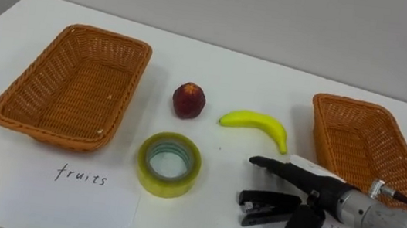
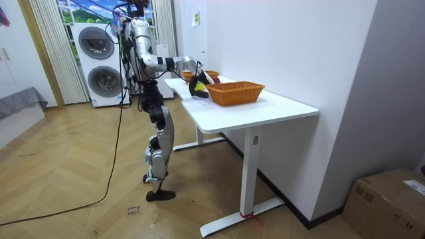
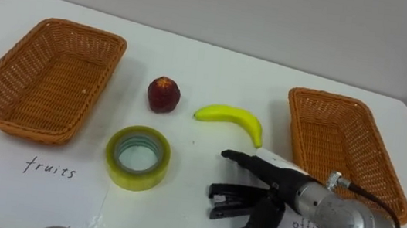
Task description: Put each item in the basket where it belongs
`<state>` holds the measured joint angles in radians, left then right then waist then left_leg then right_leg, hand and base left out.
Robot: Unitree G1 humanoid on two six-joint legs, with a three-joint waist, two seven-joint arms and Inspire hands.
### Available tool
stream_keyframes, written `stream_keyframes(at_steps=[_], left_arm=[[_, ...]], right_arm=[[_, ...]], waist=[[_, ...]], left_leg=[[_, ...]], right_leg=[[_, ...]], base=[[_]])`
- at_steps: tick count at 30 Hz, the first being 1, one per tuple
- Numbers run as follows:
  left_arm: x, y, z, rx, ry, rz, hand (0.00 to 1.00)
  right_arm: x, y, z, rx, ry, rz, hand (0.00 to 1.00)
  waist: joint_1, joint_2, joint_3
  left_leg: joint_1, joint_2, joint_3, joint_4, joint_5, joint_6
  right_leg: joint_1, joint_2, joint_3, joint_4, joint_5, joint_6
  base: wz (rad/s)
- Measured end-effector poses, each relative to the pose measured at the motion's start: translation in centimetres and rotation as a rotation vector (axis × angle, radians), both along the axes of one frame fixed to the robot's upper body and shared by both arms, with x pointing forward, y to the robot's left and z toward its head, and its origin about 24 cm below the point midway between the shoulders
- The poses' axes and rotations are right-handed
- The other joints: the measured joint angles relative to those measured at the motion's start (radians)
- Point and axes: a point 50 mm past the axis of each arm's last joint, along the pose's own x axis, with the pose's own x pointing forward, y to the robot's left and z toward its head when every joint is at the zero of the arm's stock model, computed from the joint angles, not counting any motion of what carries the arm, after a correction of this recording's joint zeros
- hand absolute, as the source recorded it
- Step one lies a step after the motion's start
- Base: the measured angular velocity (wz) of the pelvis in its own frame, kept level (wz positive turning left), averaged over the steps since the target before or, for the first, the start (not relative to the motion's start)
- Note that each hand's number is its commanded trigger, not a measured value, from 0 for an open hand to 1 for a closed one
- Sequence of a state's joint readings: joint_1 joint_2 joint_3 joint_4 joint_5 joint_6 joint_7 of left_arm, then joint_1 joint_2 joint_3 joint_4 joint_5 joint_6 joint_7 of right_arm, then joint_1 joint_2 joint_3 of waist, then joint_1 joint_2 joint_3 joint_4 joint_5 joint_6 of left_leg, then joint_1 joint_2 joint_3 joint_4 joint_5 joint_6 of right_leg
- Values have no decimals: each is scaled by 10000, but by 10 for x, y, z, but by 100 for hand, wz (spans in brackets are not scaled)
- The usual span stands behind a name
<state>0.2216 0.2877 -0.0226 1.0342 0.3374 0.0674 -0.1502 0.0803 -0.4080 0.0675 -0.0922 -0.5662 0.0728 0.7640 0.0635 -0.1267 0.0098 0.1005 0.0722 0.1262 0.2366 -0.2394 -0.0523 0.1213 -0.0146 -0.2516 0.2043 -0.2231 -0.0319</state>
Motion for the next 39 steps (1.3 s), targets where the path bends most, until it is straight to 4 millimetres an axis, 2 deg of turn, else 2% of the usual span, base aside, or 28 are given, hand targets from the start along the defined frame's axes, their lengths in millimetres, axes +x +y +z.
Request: stream_keyframes(at_steps=[10, 17, 28, 29, 30, 31, 39], left_arm=[[0, 1, 0, 67, 75, 54, 0], [4, 0, 1, 107, -97, -26, 0], [3, -6, -1, 167, -24, -410, 0], [3, -6, -1, 162, -21, -415, 0], [3, -6, -1, 163, -18, -417, 0], [3, -6, -1, 165, -13, -415, 0], [3, -10, -3, 88, 127, -773, 0]], right_arm=[[0, 0, 0, -163, -8, -83, 0], [-5, 5, 2, -486, -67, 101, 0], [-8, 8, 0, -366, -48, 35, 1], [-8, 8, 0, -322, -25, -33, 39], [-9, 9, -1, -306, 12, -27, 88], [-9, 9, -1, -308, 35, -35, 100], [-1, 10, 1, -408, -625, -349, 100]], waist=[[25, 3, -2], [202, 20, -7], [211, 164, -69], [217, 164, -69], [221, 164, -68], [219, 165, -68], [240, 184, -76]], left_leg=[[-11, -1, 1, 1, 1, 0], [-23, 1, 4, 4, 0, 0], [-4, 9, 10, -5, 1, 0], [-4, 13, 10, -4, 1, 0], [2, 15, 13, 1, 1, 0], [8, 15, 13, 4, 1, 0], [15, 15, 14, 8, 1, 0]], right_leg=[[-36, 0, 5, 7, 0, 1], [-59, 5, 10, 10, 0, 0], [0, 7, 19, -4, 1, -1], [1, 9, 19, -5, 1, -1], [-9, 10, 17, -10, 2, -3], [-14, 9, 15, -14, 2, -3], [-4, 10, 0, -46, 2, -3]], base=[[0], [0], [0], [0], [0], [0], [0]])
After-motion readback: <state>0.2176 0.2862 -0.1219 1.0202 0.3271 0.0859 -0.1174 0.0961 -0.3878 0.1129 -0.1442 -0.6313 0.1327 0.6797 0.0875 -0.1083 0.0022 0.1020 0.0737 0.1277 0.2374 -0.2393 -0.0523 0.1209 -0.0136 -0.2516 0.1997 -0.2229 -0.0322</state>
